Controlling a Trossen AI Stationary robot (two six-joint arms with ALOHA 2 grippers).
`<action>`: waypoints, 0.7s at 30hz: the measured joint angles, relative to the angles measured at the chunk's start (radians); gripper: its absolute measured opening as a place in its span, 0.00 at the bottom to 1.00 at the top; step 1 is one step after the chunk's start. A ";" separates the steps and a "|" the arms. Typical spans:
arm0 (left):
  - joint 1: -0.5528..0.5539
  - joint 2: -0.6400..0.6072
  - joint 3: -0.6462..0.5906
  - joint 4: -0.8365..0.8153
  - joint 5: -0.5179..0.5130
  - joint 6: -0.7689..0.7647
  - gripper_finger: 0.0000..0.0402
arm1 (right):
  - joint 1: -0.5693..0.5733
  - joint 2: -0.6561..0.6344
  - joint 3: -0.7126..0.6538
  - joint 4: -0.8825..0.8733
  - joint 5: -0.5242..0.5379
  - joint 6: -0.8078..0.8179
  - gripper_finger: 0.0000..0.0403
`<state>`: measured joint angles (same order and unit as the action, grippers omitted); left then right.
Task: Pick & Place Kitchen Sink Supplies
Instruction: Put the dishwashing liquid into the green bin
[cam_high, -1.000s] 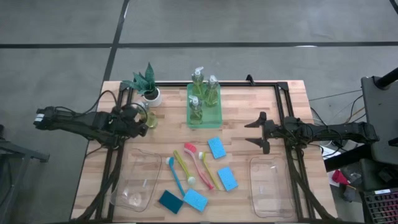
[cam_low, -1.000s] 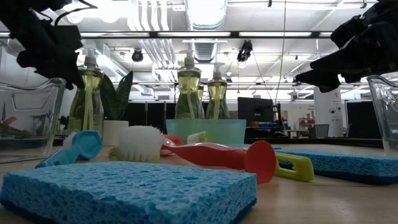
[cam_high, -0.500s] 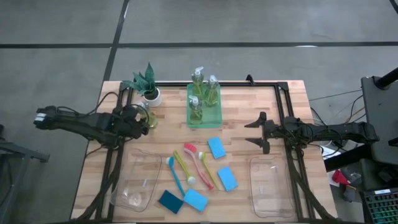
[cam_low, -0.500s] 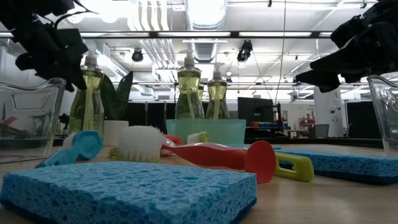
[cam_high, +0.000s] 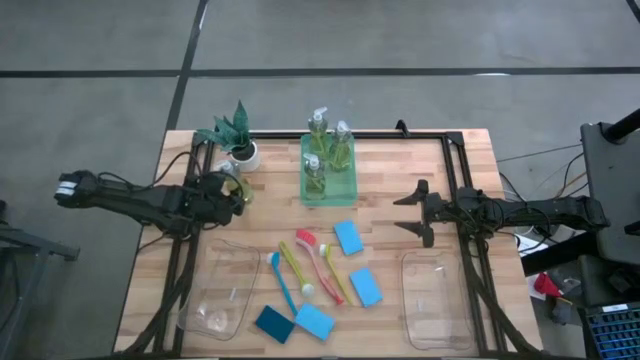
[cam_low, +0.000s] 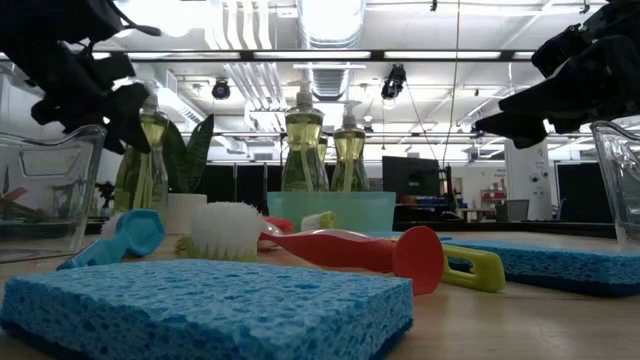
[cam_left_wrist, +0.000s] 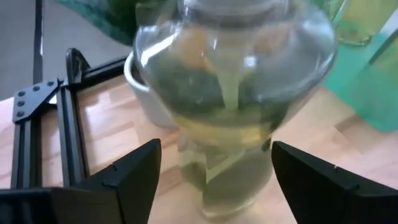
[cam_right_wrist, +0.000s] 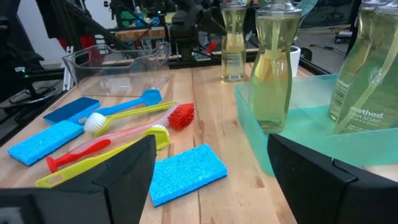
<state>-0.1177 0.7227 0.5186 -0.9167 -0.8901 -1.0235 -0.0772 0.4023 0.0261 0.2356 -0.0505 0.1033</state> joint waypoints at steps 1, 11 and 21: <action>0.000 0.000 0.000 0.012 -0.002 0.008 0.75 | 0.000 0.000 0.000 0.000 0.000 0.000 0.76; -0.001 0.006 0.000 0.052 -0.082 0.044 0.75 | 0.000 0.000 0.000 0.000 0.000 -0.001 0.75; 0.000 0.016 -0.017 0.174 -0.160 0.127 0.75 | 0.000 0.000 0.000 0.000 0.000 -0.002 0.73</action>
<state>-0.1179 0.7391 0.5018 -0.7430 -1.0500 -0.8967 -0.0769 0.4023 0.0261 0.2359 -0.0505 0.1017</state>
